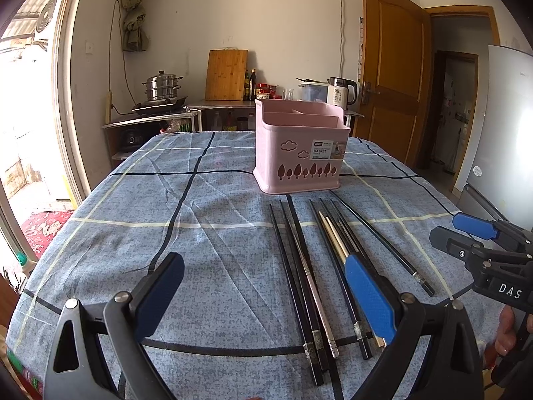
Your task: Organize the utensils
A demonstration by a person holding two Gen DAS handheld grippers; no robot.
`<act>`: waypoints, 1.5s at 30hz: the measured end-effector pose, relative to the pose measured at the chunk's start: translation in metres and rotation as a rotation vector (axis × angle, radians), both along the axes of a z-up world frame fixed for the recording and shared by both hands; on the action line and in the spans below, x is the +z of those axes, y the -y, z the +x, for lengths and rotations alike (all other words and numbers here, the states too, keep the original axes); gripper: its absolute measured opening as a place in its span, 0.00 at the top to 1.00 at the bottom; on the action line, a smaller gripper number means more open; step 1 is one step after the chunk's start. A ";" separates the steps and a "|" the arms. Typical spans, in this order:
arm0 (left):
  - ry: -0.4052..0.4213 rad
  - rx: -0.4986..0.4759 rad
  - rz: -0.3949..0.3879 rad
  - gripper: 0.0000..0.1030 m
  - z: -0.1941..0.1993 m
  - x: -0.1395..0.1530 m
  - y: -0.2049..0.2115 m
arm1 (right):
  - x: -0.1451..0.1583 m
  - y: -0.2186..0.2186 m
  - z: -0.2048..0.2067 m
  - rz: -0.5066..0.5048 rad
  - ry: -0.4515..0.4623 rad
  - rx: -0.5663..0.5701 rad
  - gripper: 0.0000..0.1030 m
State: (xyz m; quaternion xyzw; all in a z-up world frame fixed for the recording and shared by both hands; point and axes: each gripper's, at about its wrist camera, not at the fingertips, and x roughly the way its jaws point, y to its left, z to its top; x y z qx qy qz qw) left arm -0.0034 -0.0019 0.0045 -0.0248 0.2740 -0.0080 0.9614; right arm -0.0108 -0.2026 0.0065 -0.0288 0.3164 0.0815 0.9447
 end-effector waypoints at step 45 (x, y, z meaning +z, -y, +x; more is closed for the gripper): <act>0.010 -0.002 -0.005 0.04 -0.001 0.003 0.001 | 0.004 0.000 0.000 -0.001 0.014 0.003 0.37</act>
